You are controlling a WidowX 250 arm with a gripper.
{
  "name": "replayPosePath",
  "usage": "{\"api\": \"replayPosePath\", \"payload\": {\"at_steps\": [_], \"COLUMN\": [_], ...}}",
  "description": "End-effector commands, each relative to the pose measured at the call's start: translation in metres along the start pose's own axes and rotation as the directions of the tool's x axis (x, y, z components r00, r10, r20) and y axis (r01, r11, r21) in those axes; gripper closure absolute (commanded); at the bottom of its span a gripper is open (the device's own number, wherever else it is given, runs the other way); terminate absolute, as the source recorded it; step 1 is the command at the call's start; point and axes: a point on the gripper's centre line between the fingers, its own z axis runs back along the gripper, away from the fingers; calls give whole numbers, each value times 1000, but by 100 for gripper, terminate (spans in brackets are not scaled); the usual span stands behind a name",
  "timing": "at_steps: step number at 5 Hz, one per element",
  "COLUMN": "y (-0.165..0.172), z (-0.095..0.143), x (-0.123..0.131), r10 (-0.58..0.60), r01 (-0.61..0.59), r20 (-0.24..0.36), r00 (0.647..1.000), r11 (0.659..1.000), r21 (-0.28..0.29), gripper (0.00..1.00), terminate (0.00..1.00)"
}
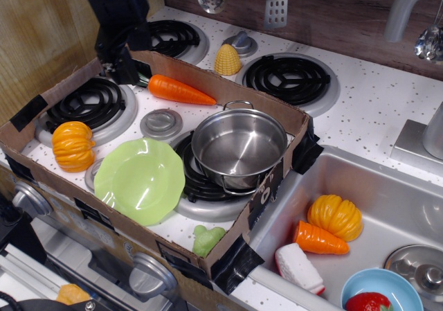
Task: Put carrot on plate
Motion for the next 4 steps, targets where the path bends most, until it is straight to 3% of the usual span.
{"api": "replayPosePath", "payload": {"at_steps": [1, 2, 3, 4], "y": [30, 34, 35, 37], "z": [-13, -18, -18, -23], "x": [-1, 2, 11, 15], "r10": [-89, -99, -120, -146], "r01": [87, 96, 108, 130], "r20": [26, 34, 32, 39], "r00": [996, 994, 992, 989], "r11": [995, 992, 961, 955], "r21": [46, 78, 253, 267], "gripper": [0, 0, 0, 0], "terminate": [0, 0, 0, 0]}}
